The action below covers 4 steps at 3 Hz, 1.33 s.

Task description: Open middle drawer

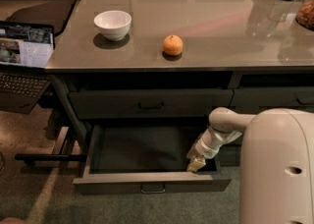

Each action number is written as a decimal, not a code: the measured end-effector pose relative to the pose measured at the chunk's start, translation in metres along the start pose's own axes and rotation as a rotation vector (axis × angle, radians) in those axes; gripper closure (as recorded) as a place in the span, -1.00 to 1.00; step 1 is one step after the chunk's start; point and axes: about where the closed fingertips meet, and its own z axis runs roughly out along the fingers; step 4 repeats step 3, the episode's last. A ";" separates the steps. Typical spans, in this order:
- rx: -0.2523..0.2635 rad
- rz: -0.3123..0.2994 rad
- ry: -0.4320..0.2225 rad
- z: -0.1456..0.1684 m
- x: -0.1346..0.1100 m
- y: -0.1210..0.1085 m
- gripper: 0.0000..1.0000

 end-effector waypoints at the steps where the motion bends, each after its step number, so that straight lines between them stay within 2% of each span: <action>1: -0.029 -0.016 0.028 0.002 0.001 0.004 -1.00; 4: -0.020 -0.019 0.019 0.001 0.003 0.006 -1.00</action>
Offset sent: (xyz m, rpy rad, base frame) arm -0.0073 -0.0021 -0.0001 -0.0318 0.0328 0.0661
